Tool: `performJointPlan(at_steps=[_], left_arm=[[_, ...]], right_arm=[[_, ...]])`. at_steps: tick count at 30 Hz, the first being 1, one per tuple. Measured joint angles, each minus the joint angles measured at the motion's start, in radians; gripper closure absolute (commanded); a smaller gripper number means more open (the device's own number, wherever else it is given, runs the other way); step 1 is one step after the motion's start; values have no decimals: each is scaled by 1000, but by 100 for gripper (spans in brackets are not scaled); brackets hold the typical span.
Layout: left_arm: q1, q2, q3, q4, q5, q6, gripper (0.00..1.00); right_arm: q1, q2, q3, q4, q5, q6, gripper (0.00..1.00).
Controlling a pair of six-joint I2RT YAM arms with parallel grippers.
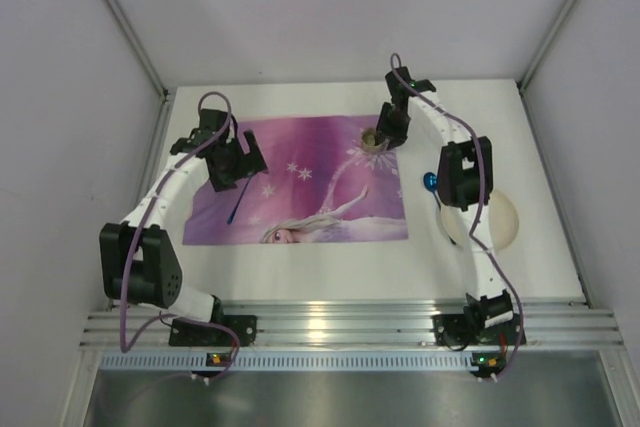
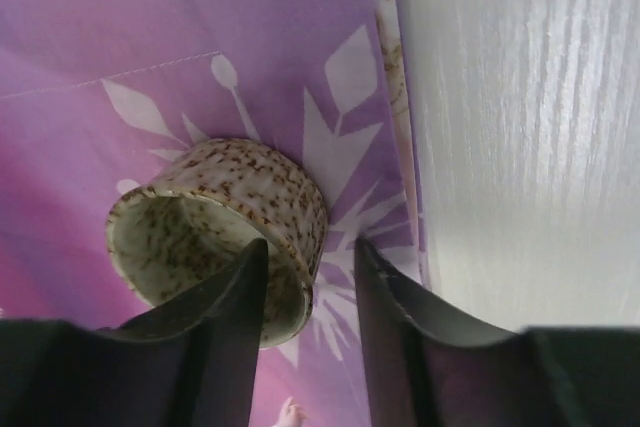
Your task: Set the dinner table for one person
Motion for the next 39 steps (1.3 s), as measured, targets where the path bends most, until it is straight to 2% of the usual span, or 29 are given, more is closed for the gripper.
performJointPlan(at_steps=[1,2,6,10,13,18,21,27,31,34,36,39], left_arm=[[0,-12,0,-3,-3,2,2],[0,-21,0,-7,-5,5,2],[0,-42,0,-19,-10,12,2],[0,-45,0,-25,-9,18,2],[0,-49,-11,-18,-5,23,2],[0,-63,-60,-11,17,27,2],[0,-64,-84,-6,32,27,2],[0,-67,-110,7,50,27,2],[0,-87,-126,16,51,27,2],[0,-102,-138,20,50,27,2],[0,-111,-149,22,50,27,2],[0,-121,-171,26,47,26,2]], right_arm=[[2,7,0,-2,-3,0,48],[3,10,-1,-2,-6,5,35],[10,2,-1,7,-12,1,9],[-2,-77,-64,20,-2,-8,5],[-25,-231,-212,37,16,-25,3],[-104,-543,-510,86,63,-87,6],[-144,-628,-639,106,84,-114,7],[-164,-603,-865,127,66,-145,12],[-164,-568,-899,128,54,-155,18],[-164,-567,-900,145,52,-164,29],[-164,-566,-913,164,51,-172,41],[-164,-566,-955,184,50,-178,48]])
